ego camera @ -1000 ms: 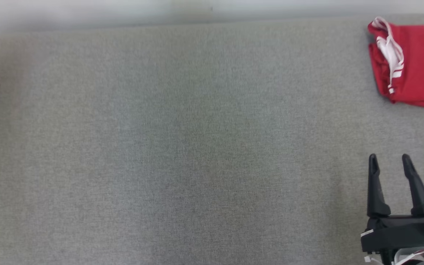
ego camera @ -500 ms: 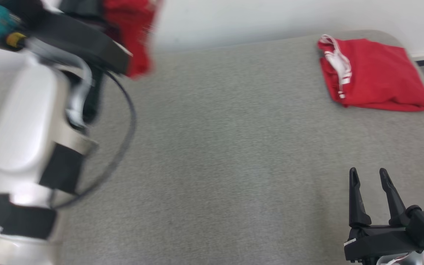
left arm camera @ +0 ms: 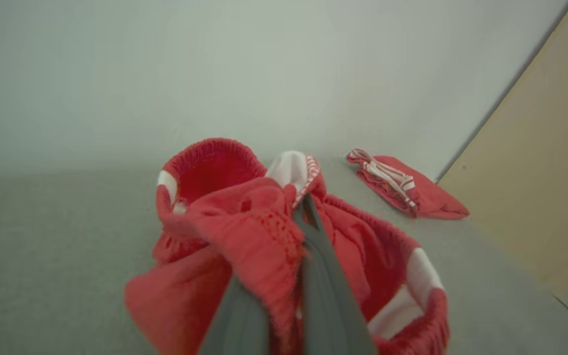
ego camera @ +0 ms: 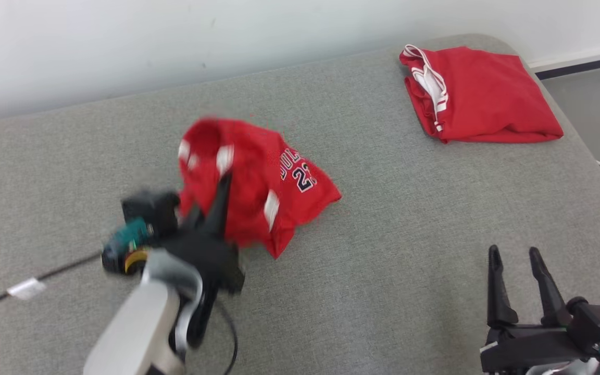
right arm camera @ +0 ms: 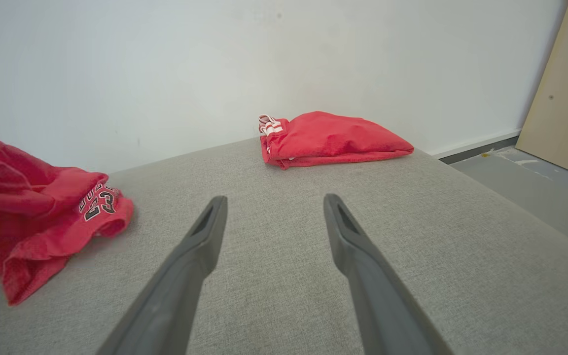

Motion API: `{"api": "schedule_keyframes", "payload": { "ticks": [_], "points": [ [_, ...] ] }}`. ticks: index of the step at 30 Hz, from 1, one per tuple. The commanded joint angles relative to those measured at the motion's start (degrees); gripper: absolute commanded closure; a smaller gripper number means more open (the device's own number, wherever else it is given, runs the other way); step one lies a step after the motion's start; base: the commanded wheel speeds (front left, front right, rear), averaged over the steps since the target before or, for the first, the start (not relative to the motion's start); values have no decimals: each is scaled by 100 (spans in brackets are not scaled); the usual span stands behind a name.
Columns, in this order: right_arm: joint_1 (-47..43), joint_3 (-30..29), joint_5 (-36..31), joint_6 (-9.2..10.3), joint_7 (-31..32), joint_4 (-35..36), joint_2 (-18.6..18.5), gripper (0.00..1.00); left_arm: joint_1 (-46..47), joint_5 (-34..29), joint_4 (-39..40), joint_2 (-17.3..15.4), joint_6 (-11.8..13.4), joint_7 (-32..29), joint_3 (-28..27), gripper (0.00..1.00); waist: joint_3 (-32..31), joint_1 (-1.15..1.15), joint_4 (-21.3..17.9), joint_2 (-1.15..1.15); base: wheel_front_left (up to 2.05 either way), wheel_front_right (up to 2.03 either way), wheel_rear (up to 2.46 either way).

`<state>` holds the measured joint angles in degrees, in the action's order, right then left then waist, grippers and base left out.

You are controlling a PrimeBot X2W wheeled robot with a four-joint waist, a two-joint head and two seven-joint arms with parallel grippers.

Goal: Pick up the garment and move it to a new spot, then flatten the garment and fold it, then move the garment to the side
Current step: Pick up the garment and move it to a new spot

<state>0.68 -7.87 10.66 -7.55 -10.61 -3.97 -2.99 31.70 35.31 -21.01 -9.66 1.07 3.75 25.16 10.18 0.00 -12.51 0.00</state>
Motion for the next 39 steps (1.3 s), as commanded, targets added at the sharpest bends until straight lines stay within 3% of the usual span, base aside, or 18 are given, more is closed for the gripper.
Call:
{"api": "schedule_keyframes", "payload": {
  "ticks": [1,2,3,4,5,9,14,22,28,34,35,36,37,39],
  "points": [
    [88,19,32,16,-28,-6,21,0,-130,-22,-105,-24,2,32,38,100,0,0,18,0,0,0,0],
    [99,25,36,16,-42,-31,18,0,-226,2,-257,6,-30,56,70,100,-7,0,39,0,0,0,0],
    [110,32,35,16,-54,-53,20,0,-303,42,-403,35,-73,69,99,64,-17,0,58,0,0,0,0],
    [108,20,27,16,-62,-74,20,0,-330,8,-540,31,-98,142,130,11,-41,0,92,0,0,0,0],
    [111,34,13,16,-64,-95,20,0,-320,-118,-644,-10,-111,218,192,0,-65,0,114,0,0,0,0],
    [16,-8,-19,16,-78,-155,20,0,-178,-359,-590,-16,-135,735,249,0,-271,0,274,0,0,0,0],
    [-78,-16,-47,16,-82,-169,20,0,-148,-785,-15,-276,108,1098,68,0,-559,0,469,0,0,0,0],
    [-221,59,13,16,-106,-255,19,0,-1121,-1135,854,-512,505,1142,-776,0,-858,0,744,0,0,0,0],
    [-265,41,-10,16,-90,-320,18,0,-1549,-1167,510,-469,147,1005,-548,0,-973,0,841,0,0,0,0],
    [-218,47,-29,16,-92,-343,19,0,-1401,-1259,-54,-267,-34,975,-226,0,-998,0,690,0,0,0,0],
    [-225,32,-31,16,-92,-338,19,0,-1347,-1311,-128,-235,-75,959,-140,18,-992,0,665,0,0,0,0],
    [-226,25,-33,16,-89,-334,19,0,-1267,-1351,-201,-198,-116,942,-60,45,-985,0,631,0,0,0,0],
    [-226,25,-33,16,-89,-334,19,0,-1267,-1351,-201,-198,-116,942,-60,45,-985,0,631,0,0,0,0],
    [-232,-19,-42,16,-85,-320,19,0,-1067,-1443,-360,-94,-208,868,146,58,-971,0,585,0,0,0,0]
  ]
}}
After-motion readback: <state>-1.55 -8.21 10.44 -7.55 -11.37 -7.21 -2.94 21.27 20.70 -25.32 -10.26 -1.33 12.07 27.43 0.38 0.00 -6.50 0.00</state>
